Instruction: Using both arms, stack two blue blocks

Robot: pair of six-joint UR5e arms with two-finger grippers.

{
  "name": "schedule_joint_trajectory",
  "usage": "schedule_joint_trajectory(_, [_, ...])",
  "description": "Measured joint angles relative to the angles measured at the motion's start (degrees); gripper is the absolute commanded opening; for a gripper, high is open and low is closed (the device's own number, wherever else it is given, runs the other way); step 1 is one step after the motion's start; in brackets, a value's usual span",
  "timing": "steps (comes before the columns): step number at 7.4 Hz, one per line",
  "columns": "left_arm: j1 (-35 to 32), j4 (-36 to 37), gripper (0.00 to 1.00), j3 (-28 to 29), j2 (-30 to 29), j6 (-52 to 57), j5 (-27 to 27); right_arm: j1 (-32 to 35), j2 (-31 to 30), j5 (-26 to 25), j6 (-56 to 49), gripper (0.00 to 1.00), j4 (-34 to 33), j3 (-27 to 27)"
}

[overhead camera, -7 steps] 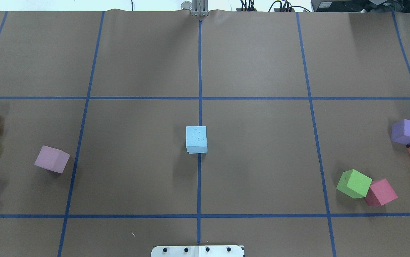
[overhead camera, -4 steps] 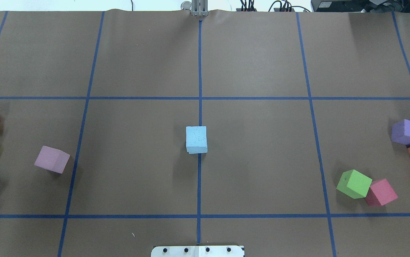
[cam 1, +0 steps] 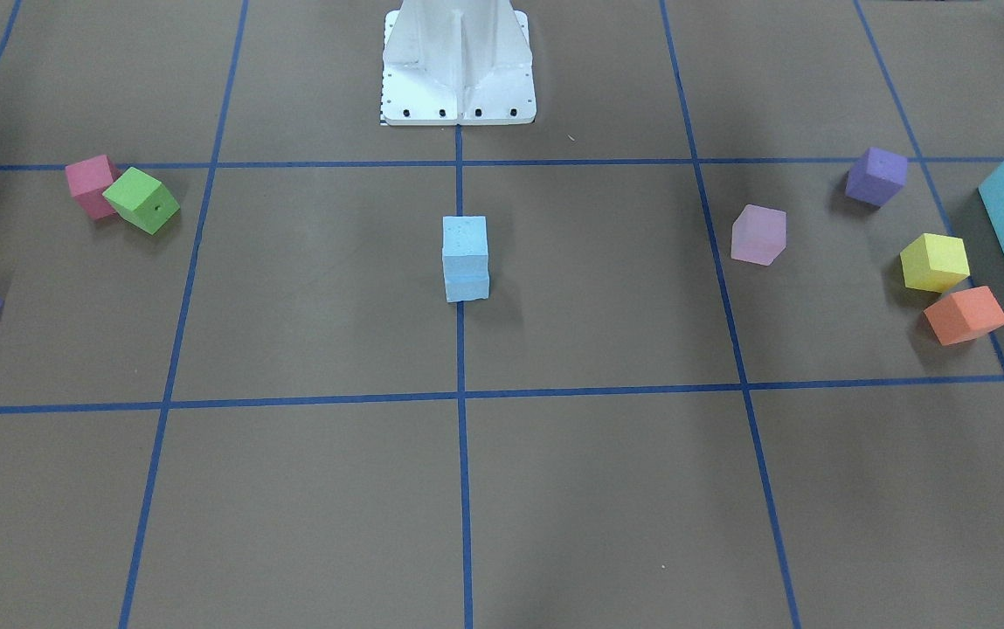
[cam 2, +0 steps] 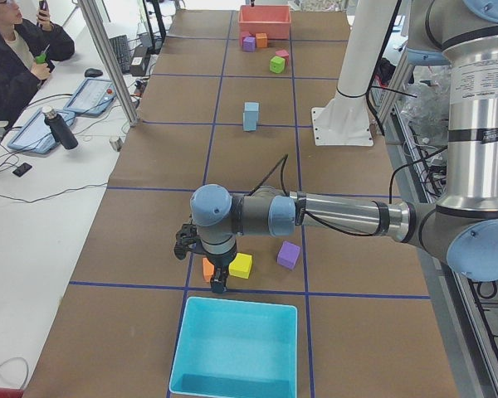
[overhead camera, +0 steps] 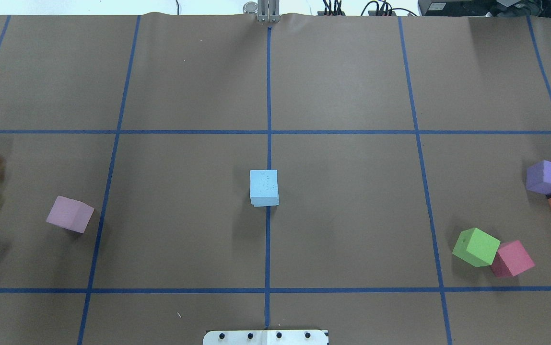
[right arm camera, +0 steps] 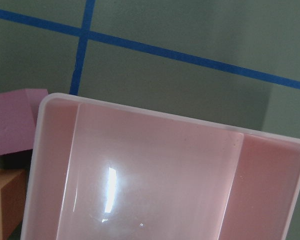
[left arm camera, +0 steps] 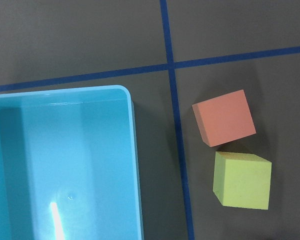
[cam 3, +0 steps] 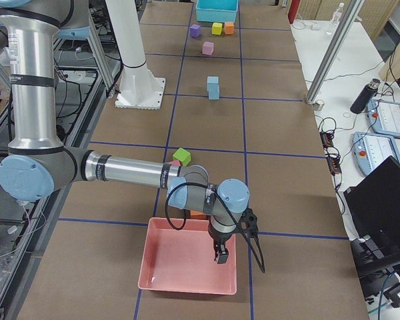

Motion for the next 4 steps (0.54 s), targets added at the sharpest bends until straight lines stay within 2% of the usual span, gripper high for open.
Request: schedule_joint_trajectory(4, [-0.1,0.0,0.98,-0.1,0.5,-0.1,0.0,0.0,0.1,0.1,0.0,1.00,0.0,0.2])
